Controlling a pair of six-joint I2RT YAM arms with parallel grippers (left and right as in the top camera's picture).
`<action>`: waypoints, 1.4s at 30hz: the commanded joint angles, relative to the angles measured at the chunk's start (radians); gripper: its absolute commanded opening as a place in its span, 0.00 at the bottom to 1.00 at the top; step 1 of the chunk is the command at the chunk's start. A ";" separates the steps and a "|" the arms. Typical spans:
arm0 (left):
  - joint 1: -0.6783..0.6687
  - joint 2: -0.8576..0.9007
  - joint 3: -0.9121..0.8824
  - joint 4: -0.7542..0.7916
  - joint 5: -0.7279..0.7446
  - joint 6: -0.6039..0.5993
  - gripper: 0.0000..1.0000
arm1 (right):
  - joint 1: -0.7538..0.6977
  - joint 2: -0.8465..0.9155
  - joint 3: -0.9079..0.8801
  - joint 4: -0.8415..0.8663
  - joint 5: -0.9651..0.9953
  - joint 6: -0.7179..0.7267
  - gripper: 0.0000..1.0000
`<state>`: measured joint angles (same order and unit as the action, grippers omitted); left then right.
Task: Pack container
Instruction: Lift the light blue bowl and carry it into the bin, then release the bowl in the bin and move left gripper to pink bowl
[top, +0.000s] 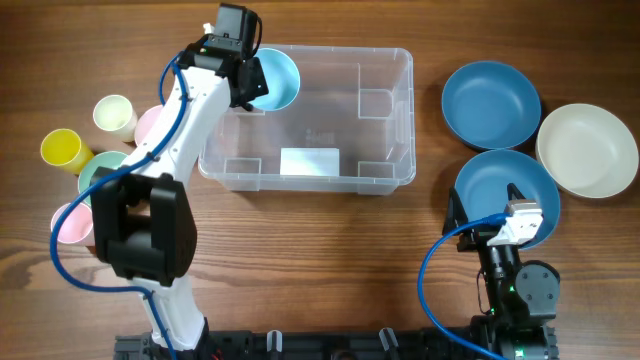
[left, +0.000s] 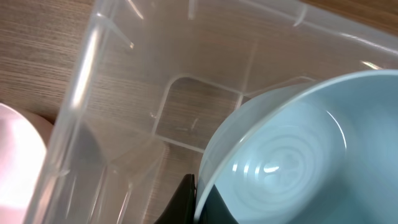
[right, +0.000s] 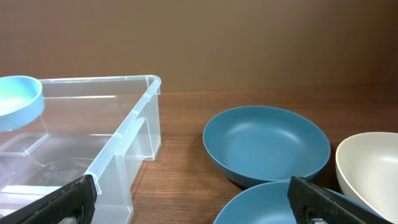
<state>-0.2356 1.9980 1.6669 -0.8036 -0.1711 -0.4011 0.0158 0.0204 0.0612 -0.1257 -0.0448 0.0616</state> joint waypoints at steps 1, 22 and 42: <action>0.000 0.043 0.018 0.000 -0.050 -0.007 0.04 | -0.005 -0.003 -0.002 0.003 -0.009 -0.007 1.00; 0.029 -0.321 0.045 -0.187 -0.106 -0.150 0.38 | -0.005 -0.003 -0.002 0.003 -0.009 -0.007 1.00; 0.425 -0.492 -0.452 -0.168 0.063 -0.628 0.63 | -0.005 -0.003 -0.002 0.003 -0.009 -0.007 1.00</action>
<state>0.1841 1.5070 1.3254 -1.0855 -0.1551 -0.9730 0.0158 0.0204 0.0612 -0.1261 -0.0448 0.0612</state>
